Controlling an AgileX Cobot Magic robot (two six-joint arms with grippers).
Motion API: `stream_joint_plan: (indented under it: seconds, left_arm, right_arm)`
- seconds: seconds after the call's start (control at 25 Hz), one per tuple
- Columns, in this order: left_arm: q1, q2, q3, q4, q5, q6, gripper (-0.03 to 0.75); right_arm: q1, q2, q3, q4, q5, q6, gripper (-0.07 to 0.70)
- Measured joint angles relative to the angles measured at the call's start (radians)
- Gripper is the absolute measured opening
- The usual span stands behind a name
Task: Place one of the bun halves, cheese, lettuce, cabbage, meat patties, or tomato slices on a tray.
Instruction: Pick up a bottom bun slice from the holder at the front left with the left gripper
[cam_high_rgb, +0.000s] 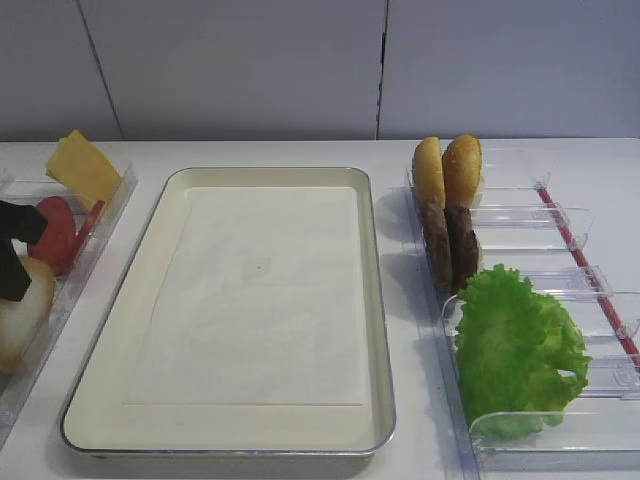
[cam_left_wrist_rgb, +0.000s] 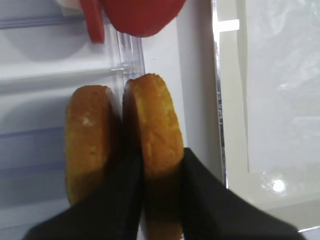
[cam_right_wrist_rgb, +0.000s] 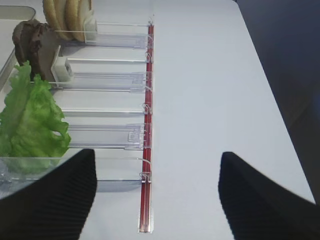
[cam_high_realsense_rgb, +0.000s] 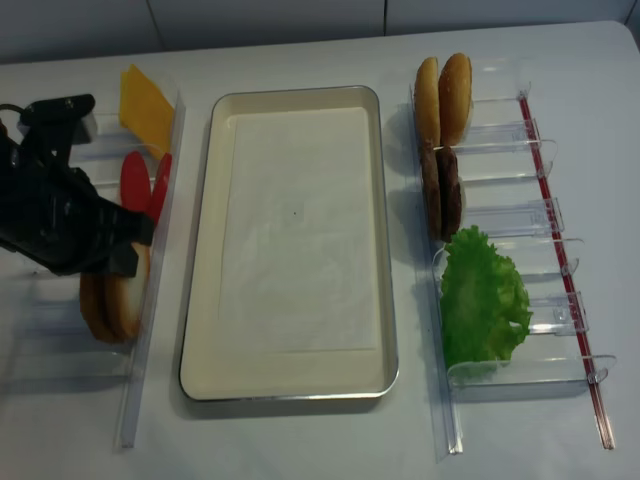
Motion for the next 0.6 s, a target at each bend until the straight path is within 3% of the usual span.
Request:
stream_joint_plan:
  seconds: [0.32,0.6]
  left_arm:
    - [0.0,-0.014,0.0,0.0,0.009,0.0,0.14]
    - [0.0,-0.073,-0.092,-0.025,0.074,-0.002,0.134]
  right_arm:
    - [0.0,0.0,0.0,0.0,0.0,0.0,0.545]
    - [0.0,0.0,0.0,0.0,0.0,0.0,0.545]
